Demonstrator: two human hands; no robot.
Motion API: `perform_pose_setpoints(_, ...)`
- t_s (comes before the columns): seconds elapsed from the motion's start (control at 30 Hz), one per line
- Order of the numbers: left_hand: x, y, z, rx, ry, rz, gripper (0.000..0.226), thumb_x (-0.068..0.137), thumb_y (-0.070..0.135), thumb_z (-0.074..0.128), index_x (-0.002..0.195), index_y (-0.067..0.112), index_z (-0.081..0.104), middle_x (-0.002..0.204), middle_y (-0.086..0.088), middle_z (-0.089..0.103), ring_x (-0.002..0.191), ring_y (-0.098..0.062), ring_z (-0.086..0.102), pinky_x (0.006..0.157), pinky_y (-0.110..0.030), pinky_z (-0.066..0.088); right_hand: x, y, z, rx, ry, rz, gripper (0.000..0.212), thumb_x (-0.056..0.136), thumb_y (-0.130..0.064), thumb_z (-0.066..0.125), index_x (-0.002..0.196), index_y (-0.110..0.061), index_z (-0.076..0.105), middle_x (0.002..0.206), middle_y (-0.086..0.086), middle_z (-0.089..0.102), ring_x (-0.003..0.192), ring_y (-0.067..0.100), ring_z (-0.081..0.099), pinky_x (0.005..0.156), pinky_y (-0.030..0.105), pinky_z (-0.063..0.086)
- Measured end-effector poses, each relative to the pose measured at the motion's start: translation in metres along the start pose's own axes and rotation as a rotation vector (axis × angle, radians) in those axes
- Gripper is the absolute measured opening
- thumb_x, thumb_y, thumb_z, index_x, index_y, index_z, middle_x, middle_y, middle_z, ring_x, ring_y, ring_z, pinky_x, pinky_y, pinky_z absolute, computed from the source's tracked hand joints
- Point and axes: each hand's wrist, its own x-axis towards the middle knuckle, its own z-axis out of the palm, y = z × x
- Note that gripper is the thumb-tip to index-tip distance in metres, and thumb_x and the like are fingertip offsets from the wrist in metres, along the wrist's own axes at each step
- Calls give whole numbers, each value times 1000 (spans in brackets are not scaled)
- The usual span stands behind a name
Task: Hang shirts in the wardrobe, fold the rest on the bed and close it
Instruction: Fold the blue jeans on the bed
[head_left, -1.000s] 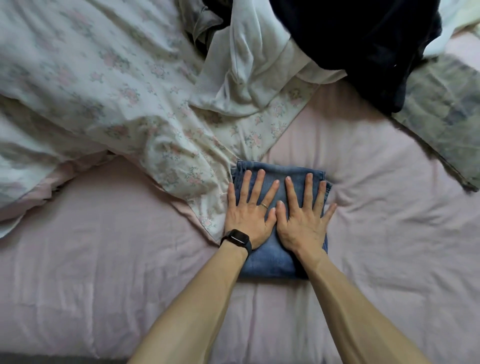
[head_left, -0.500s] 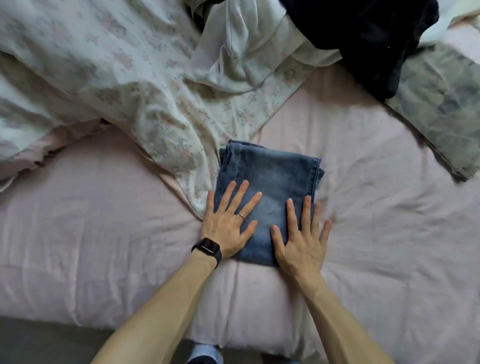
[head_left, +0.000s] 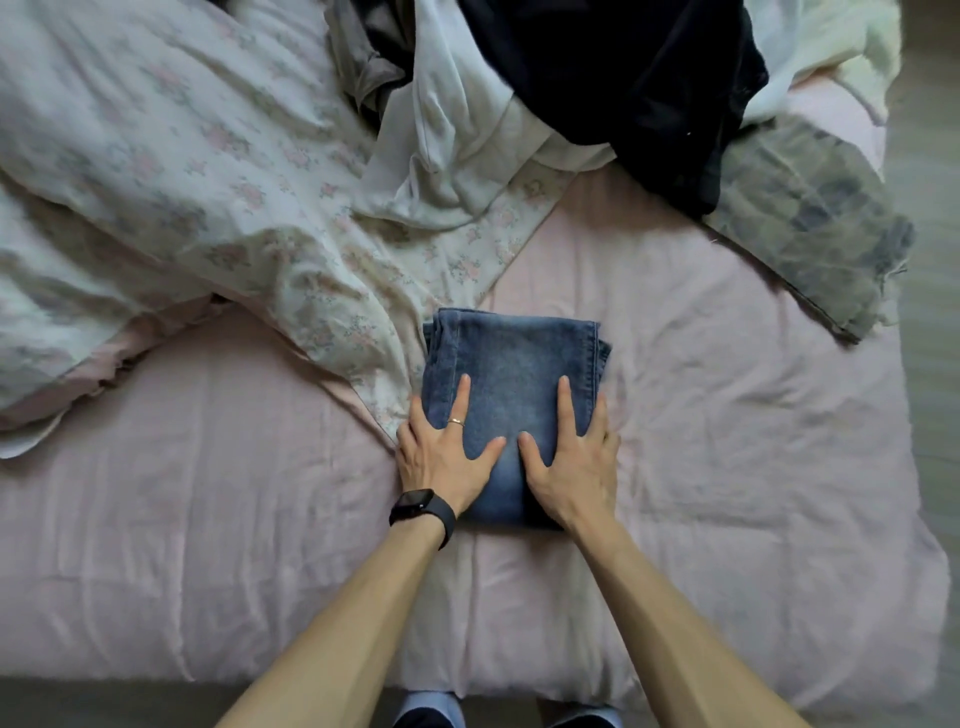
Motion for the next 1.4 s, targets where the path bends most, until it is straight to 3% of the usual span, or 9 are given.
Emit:
perform_pose_setpoints(0.17, 27, 0, -14, -81, -86, 0, 105, 67, 73, 71, 137, 75, -7, 136, -12, 25, 118, -38, 40, 106, -46, 39, 15, -16, 2, 3, 12, 25, 88, 90, -56, 56, 156, -49, -2, 164, 23, 4, 118, 47, 43, 109, 48, 34)
perform_pose_setpoints(0.37, 33, 0, -15, -138, -97, 10, 111, 64, 68, 76, 133, 78, -9, 129, -11, 32, 118, -40, 47, 108, -43, 39, 16, -16, -1, 45, 38, 33, 90, 87, -53, 61, 155, -54, 1, 161, 22, 9, 125, 47, 39, 110, 51, 37)
perform_pose_setpoints(0.6, 10, 28, -20, 34, -86, -4, 103, 79, 59, 71, 149, 60, -4, 130, -9, 31, 113, -32, 41, 98, -43, 42, 15, -21, -14, 228, 67, 91, 90, 82, -40, 72, 152, -53, 17, 153, 17, 21, 128, 39, 49, 105, 49, 46)
perform_pose_setpoints(0.7, -11, 45, -18, 66, -117, 7, 97, 83, 53, 69, 152, 56, 0, 142, -11, 24, 121, -34, 37, 100, -47, 42, 1, -11, -26, 271, 115, 93, 87, 82, -33, 74, 153, -48, 25, 147, 14, 25, 124, 35, 54, 104, 46, 48)
perform_pose_setpoints(0.77, -20, 55, -14, 73, -171, 15, 96, 84, 51, 69, 152, 54, 2, 149, -14, 18, 127, -36, 34, 104, -47, 40, -10, 2, -31, 265, 112, 137, 87, 83, -32, 73, 153, -47, 25, 147, 14, 24, 125, 35, 53, 103, 44, 49)
perform_pose_setpoints(0.9, -19, 59, -6, 9, -216, 29, 94, 80, 54, 72, 149, 59, 8, 137, -12, 29, 122, -33, 39, 106, -42, 38, -22, 22, -34, 260, 75, 171, 89, 84, -36, 72, 153, -52, 19, 147, 14, 23, 129, 34, 49, 102, 42, 47)
perform_pose_setpoints(1.03, -7, 49, 2, -57, -211, 41, 97, 76, 55, 75, 147, 63, 9, 134, -12, 31, 118, -34, 41, 105, -42, 39, -11, 24, -25, 210, 40, 162, 93, 85, -41, 70, 155, -53, 9, 153, 21, 18, 128, 40, 50, 104, 44, 47)
perform_pose_setpoints(1.2, -14, 45, 9, -8, -171, 106, 98, 78, 55, 74, 149, 60, 6, 132, -13, 22, 118, -37, 40, 107, -42, 37, -25, 24, -7, -47, 80, 74, 83, 95, -41, 59, 161, -31, 9, 158, 33, 10, 127, 51, 42, 107, 53, 40)
perform_pose_setpoints(1.4, -17, 43, 11, -59, -133, 129, 100, 78, 46, 79, 149, 59, 9, 128, -3, 13, 119, -37, 47, 103, -42, 44, -34, 9, -4, -84, 109, 182, 80, 96, -43, 55, 161, -32, 10, 164, 24, 3, 130, 44, 39, 98, 54, 43)
